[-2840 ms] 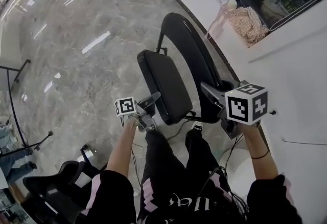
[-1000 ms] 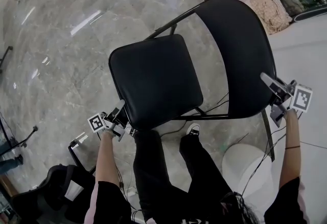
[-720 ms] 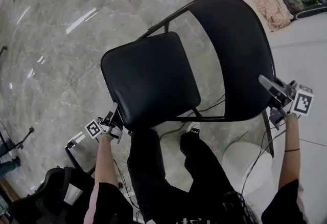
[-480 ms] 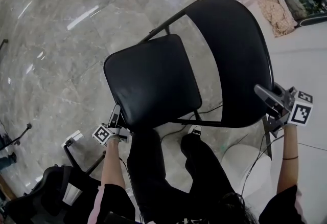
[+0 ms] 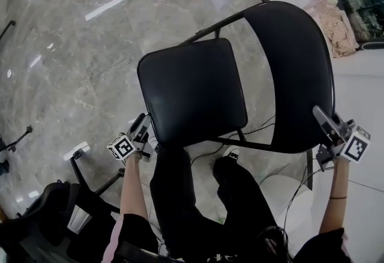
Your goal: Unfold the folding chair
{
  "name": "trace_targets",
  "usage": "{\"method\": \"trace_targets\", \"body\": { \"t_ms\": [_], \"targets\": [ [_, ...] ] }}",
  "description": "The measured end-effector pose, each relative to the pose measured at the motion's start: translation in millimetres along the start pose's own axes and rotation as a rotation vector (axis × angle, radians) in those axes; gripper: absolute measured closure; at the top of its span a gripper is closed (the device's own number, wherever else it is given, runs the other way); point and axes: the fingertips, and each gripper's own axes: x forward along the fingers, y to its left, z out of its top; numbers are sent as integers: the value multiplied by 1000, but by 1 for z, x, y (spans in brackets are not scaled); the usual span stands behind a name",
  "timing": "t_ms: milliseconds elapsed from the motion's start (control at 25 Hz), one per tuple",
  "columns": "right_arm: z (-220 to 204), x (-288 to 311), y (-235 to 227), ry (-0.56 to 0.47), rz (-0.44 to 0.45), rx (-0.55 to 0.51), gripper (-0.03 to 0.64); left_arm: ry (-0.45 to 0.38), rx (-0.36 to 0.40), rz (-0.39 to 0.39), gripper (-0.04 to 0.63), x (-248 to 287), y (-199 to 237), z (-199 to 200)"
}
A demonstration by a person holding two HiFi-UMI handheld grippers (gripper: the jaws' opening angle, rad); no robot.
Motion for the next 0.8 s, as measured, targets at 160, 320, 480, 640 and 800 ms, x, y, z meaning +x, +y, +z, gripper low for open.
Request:
{"method": "trace_targets", "body": {
  "t_ms": [160, 320, 480, 640, 800],
  "targets": [
    [2, -5, -5, 29, -109, -76, 425, 103, 120, -11, 368, -8, -14, 11],
    [0, -18, 1, -8, -117, -35, 425, 106, 145, 14, 368, -27, -34, 17],
    [5, -40, 3, -11, -158, -56, 425, 30, 113, 21, 370, -40, -74, 17],
    [19, -73, 16, -46, -170, -66, 426, -36, 116, -8, 372, -55, -150, 24],
    [39, -108, 56, -44, -132, -131, 434, -87, 153, -56, 456, -65, -238, 22]
  ]
}}
